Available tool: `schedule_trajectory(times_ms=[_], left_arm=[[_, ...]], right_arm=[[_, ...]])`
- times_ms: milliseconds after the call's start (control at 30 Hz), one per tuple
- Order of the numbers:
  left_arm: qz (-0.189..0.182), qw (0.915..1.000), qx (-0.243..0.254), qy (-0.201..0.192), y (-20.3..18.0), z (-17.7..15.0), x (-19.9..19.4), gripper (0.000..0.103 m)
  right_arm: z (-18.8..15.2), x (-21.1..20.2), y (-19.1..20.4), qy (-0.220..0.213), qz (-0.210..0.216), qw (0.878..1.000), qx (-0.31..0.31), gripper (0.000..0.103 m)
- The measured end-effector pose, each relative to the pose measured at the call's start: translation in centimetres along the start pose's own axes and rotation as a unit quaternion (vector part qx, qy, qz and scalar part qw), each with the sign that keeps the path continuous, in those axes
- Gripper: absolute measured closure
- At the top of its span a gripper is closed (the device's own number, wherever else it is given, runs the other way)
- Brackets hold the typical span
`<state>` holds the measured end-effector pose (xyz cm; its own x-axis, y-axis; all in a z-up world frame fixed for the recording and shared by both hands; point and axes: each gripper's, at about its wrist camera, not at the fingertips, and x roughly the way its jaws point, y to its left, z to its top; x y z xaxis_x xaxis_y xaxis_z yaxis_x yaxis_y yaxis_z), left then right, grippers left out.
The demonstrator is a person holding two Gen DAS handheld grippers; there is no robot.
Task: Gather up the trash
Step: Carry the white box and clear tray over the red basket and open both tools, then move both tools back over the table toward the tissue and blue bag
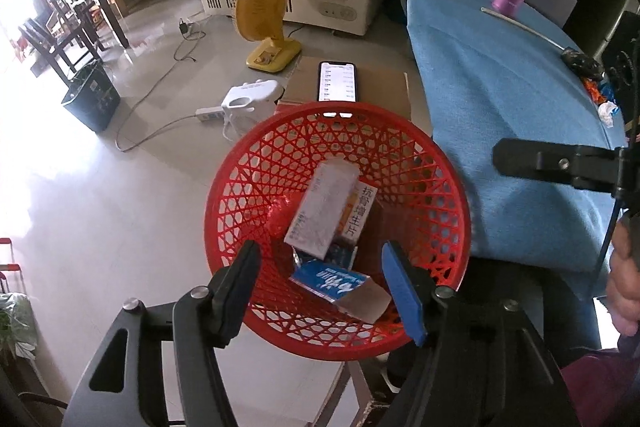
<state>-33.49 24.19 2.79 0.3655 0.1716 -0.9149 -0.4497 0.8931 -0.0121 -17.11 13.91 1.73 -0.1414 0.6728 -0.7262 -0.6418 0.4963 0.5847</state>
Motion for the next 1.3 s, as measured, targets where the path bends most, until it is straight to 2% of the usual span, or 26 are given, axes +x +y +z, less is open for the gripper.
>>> schedule_trajectory(times_ms=[200,433,600,800,1300], left_arm=[[0.003,0.9996,0.015,-0.025,-1.6,1.4,-1.4,0.039],[0.015,0.9933,0.073,-0.087,-6.7,4.5,-4.5,0.039],[0.031,0.9837,0.122,-0.128,-11.2,6.1,-6.7,0.037],[0.036,0.9716,0.176,-0.154,-16.1,6.9,-8.4,0.036],[0.021,0.9424,0.283,-0.177,-27.5,7.1,-9.5,0.036]], right_arm=[[-0.8,-2.9,-0.9,-0.036,-0.006,0.999,0.009,0.038],[-1.4,-9.7,-1.7,-0.119,-0.052,0.992,0.001,0.038],[-1.9,-15.2,-3.1,-0.178,-0.073,0.981,0.019,0.038],[-3.7,-20.8,-5.5,-0.231,-0.098,0.967,0.048,0.038],[-9.9,-31.0,-12.4,-0.314,-0.147,0.929,0.132,0.038]])
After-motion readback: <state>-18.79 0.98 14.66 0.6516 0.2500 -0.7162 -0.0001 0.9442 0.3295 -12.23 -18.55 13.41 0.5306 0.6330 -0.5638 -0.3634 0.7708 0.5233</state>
